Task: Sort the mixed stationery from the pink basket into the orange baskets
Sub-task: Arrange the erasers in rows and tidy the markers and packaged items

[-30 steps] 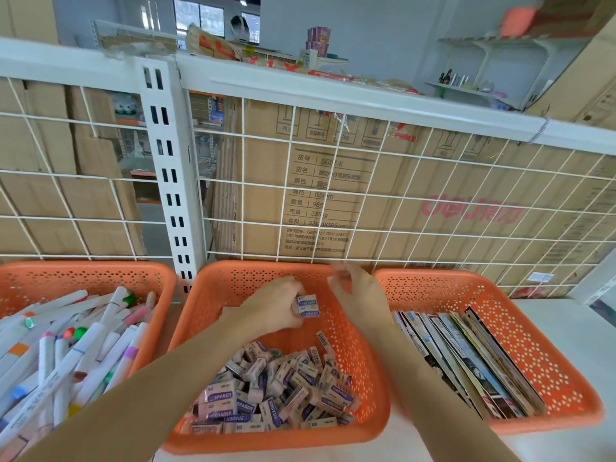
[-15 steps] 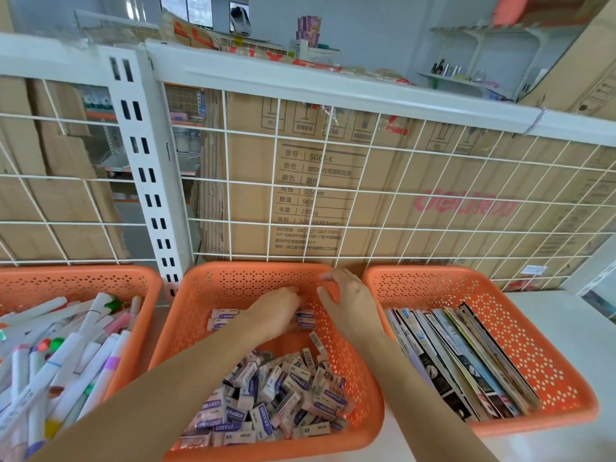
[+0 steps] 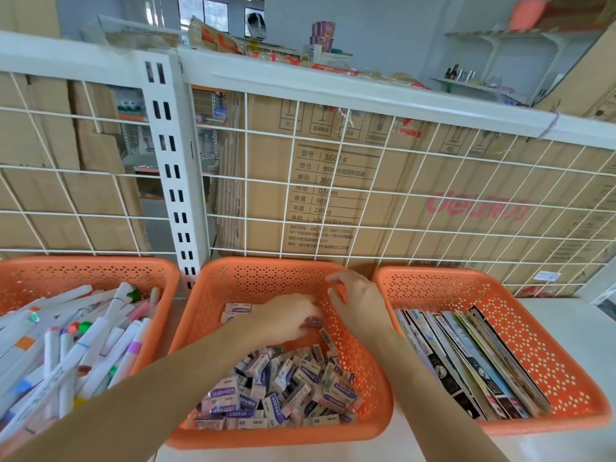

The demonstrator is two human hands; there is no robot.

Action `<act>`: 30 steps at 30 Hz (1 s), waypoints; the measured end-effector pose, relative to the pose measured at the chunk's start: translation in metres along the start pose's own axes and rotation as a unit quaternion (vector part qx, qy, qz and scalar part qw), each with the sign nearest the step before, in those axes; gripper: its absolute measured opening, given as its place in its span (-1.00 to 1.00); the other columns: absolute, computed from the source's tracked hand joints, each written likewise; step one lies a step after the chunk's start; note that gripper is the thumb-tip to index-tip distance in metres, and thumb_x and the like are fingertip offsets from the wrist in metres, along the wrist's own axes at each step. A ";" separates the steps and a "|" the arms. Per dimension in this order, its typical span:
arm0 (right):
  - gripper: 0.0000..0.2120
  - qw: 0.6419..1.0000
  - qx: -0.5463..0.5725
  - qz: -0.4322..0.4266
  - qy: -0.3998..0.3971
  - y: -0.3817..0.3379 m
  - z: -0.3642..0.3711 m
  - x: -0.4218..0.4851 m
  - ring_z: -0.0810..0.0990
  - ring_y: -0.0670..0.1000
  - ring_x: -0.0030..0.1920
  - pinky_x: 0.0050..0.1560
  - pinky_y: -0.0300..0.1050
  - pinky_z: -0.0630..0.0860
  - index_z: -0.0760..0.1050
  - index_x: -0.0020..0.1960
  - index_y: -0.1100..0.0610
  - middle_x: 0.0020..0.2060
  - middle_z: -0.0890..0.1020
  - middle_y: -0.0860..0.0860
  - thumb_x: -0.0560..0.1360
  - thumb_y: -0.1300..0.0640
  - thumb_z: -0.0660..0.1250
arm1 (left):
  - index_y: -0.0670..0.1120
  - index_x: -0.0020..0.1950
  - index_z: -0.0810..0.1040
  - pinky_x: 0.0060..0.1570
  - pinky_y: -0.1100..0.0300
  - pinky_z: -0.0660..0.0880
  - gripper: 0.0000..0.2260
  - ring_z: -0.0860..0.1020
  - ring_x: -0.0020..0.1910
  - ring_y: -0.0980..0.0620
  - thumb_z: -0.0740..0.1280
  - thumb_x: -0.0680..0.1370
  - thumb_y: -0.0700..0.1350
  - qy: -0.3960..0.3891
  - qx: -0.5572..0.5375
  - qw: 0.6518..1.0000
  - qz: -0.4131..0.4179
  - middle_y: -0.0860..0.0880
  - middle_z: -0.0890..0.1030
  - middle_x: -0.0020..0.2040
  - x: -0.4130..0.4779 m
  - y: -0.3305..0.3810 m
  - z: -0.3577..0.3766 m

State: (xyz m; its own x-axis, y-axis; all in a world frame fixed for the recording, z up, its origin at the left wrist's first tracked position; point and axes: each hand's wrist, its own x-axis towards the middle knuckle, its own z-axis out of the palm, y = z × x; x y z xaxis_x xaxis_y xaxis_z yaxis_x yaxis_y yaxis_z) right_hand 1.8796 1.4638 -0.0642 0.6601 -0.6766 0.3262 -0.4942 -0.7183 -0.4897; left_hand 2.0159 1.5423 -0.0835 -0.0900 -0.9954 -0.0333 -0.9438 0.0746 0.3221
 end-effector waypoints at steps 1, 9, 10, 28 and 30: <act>-0.79 1.000 0.001 0.001 0.002 0.000 0.000 0.000 0.56 0.03 0.11 0.19 0.04 0.46 0.56 0.12 0.14 0.09 0.62 0.00 0.50 0.23 0.28 | 0.01 0.25 0.54 0.15 0.16 0.43 -0.69 0.49 0.16 0.03 0.35 0.50 -0.17 0.003 0.017 1.000 0.015 0.02 0.51 0.21 0.003 0.002 0.005; -0.79 1.000 0.015 0.010 0.009 -0.001 -0.001 -0.002 0.56 0.00 0.09 0.17 -0.01 0.47 0.56 0.11 0.13 0.06 0.63 -0.02 0.50 0.22 0.28 | -0.05 0.12 0.61 0.25 0.10 0.34 -0.78 0.42 0.25 -0.01 0.34 0.49 -0.18 0.035 0.059 0.996 0.060 -0.03 0.52 0.23 0.012 0.003 0.019; -0.79 1.000 0.013 0.008 0.008 -0.001 -0.002 -0.002 0.56 0.00 0.09 0.16 -0.03 0.47 0.56 0.11 0.13 0.06 0.63 -0.02 0.50 0.22 0.28 | -0.05 0.12 0.60 0.25 0.13 0.34 -0.79 0.43 0.23 0.01 0.33 0.50 -0.17 0.033 0.052 0.997 0.052 -0.02 0.52 0.22 0.010 0.002 0.016; -0.63 0.893 -0.234 -0.018 -0.385 -0.036 0.007 -0.002 0.54 0.15 0.13 0.04 -0.01 0.50 0.46 0.25 0.17 0.14 0.57 0.14 0.45 0.22 0.34 | -0.06 0.08 0.55 -0.15 0.40 0.43 -0.88 0.56 -0.19 0.24 0.27 0.58 -0.13 0.016 -0.202 0.971 -0.129 0.11 0.57 -0.10 -0.050 -0.035 -0.027; -0.69 0.907 -0.201 0.000 -0.371 -0.035 0.009 0.000 0.56 0.12 0.08 -0.01 -0.05 0.51 0.52 0.15 0.19 0.10 0.59 0.13 0.41 0.24 0.36 | -0.05 0.06 0.55 -0.21 0.39 0.47 -0.89 0.58 -0.20 0.22 0.25 0.59 -0.16 0.022 -0.232 0.963 -0.138 0.08 0.59 -0.12 -0.054 -0.034 -0.028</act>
State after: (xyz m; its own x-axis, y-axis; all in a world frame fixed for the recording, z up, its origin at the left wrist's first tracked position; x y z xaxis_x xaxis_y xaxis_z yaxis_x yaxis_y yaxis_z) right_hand 1.9016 1.4901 -0.0541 0.7858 -0.4873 -0.3808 -0.5611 -0.8207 -0.1077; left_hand 2.0616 1.5914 -0.0666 0.1670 -0.9758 -0.1411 -0.6855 -0.2178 0.6947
